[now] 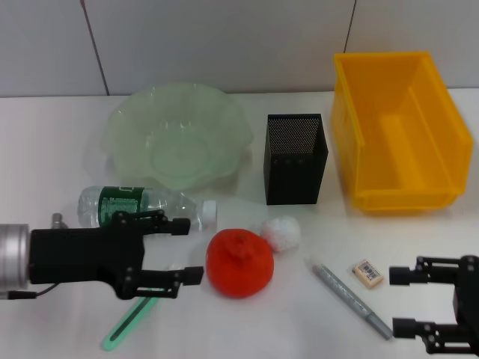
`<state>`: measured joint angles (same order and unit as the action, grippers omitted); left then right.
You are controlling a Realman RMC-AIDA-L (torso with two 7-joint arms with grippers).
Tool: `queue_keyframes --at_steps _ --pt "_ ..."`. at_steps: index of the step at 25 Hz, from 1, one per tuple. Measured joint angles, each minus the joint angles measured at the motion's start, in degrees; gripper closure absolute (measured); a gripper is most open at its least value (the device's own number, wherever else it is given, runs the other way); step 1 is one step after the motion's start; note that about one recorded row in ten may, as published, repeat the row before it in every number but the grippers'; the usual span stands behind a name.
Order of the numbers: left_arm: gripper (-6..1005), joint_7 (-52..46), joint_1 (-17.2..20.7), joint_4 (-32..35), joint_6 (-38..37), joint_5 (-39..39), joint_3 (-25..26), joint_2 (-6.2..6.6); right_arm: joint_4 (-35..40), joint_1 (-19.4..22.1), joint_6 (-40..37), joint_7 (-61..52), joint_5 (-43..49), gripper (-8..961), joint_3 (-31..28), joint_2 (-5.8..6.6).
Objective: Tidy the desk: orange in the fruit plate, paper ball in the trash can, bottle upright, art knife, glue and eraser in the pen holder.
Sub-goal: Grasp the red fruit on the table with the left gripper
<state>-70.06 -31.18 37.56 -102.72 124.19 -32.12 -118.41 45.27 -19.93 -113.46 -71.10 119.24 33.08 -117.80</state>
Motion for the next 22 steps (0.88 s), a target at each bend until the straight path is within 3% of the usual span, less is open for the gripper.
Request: queue_keyframes --at_steps 8,11,15,17,22 --pt "186 3.58 -0.88 -7.24 6.36 -2.46 -0.19 -0.24 0.45 1.27 -0.37 -0.65 1.35 263 -0.17 0.12" --pt "186 6.99 -2.63 -13.99 12.01 -2.87 -0.22 -0.31 0.45 1.27 -0.35 -0.64 1.36 263 -0.04 0.08" --pt "186 8.07 -3.13 -15.89 13.66 -3.08 -0.23 -0.34 0.41 1.1 -0.26 -0.64 1.38 264 0.31 -0.03" --pt "186 12.92 -4.24 -21.61 20.3 -5.48 -0.04 -0.51 0.38 1.01 -0.34 -0.64 1.41 264 0.4 -0.19" --pt "186 14.15 -4.31 -22.78 21.91 -6.33 -0.08 -0.57 0.18 0.87 -0.27 -0.64 1.44 264 0.4 -0.33"
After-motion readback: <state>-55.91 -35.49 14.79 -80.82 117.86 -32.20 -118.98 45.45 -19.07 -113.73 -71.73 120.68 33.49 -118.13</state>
